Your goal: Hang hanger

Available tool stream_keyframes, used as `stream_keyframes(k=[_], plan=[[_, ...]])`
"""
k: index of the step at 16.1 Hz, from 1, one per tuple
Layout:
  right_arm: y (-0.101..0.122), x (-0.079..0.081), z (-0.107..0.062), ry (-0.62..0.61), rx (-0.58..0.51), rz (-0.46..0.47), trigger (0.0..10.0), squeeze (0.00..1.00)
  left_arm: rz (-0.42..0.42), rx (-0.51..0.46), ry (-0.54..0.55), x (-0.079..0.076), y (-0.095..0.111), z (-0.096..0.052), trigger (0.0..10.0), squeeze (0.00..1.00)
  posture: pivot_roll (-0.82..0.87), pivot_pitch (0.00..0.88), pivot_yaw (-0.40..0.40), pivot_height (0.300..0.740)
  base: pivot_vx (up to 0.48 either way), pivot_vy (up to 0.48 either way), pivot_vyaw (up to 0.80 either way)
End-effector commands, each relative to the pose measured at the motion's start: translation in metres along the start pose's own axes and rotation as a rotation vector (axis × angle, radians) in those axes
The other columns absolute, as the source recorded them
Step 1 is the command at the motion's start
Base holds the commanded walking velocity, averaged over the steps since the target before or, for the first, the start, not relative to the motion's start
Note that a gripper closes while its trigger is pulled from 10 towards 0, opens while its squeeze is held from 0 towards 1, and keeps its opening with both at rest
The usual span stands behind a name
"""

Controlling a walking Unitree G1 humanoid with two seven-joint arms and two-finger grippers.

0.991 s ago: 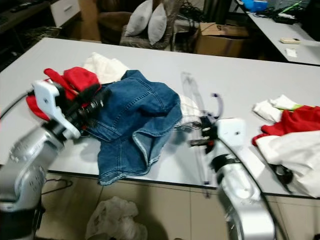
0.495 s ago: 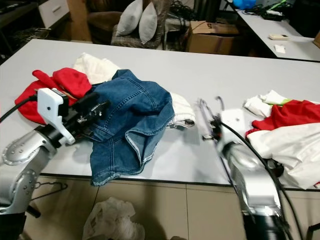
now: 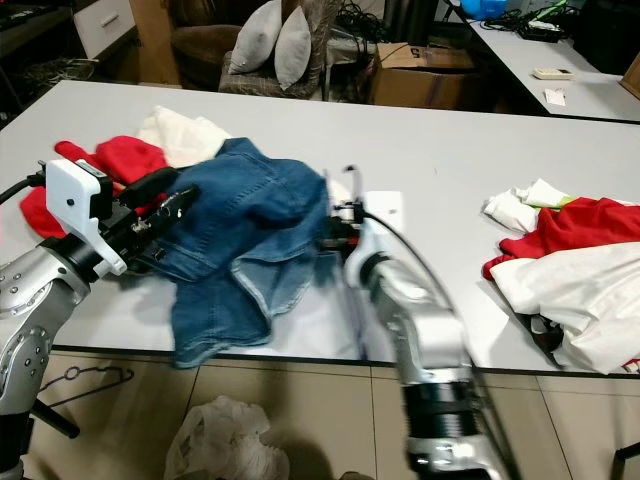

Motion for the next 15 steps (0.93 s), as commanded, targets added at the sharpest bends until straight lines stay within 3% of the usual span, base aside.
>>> stream_keyframes(k=[1,6,8,9,11,13,15], plan=[[-0.005,0.008,0.006,0.03,0.021,0.089,10.0,0.0,0.007,-0.007,0.013,0.004,0.002,0.0,10.0,0.0,0.04,0.0,-0.027,0.74,0.0,0.0,0.0],[-0.019,0.031,0.01,0.147,0.079,0.131,10.0,0.0,0.011,-0.011,0.011,0.006,0.004,0.0,10.0,0.0,0.05,0.0,-0.023,0.74,0.0,0.0,0.0],[-0.015,0.02,0.01,0.078,0.053,0.11,10.0,0.0,0.01,-0.011,0.011,0.005,0.004,0.001,10.0,0.0,0.05,0.0,-0.023,0.74,0.0,0.0,0.0],[-0.009,0.007,0.004,0.025,0.022,0.08,10.0,0.0,-0.001,0.009,0.024,0.003,0.0,0.002,10.0,0.0,0.05,0.0,-0.03,0.74,0.0,0.0,0.0],[0.005,-0.021,-0.022,-0.068,-0.017,-0.078,10.0,0.0,-0.053,0.052,0.078,-0.003,-0.011,0.004,10.0,0.0,0.05,0.0,-0.036,0.74,0.0,0.0,0.0],[0.019,-0.033,-0.054,-0.097,-0.059,-0.131,10.0,0.0,-0.08,0.058,0.118,-0.012,-0.02,0.004,10.0,0.0,0.04,0.0,-0.03,0.74,0.0,0.0,0.0],[0.028,-0.036,-0.074,-0.122,-0.11,-0.152,10.0,0.0,-0.099,0.051,0.132,-0.018,-0.021,0.004,10.0,0.0,0.03,0.0,-0.024,0.74,0.0,0.0,0.0]])
Point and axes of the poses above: a point about 5 cm out from each wrist's last joint towards the gripper, its own z axis pointing out of the wrist towards the gripper, its own y axis along the axis of the wrist's last joint, x = y × z, the point moved 2 cm from there along z, pointing out of the wrist towards the gripper, and after that the axes turned 10 degrees about z, right-handed, at the moved point
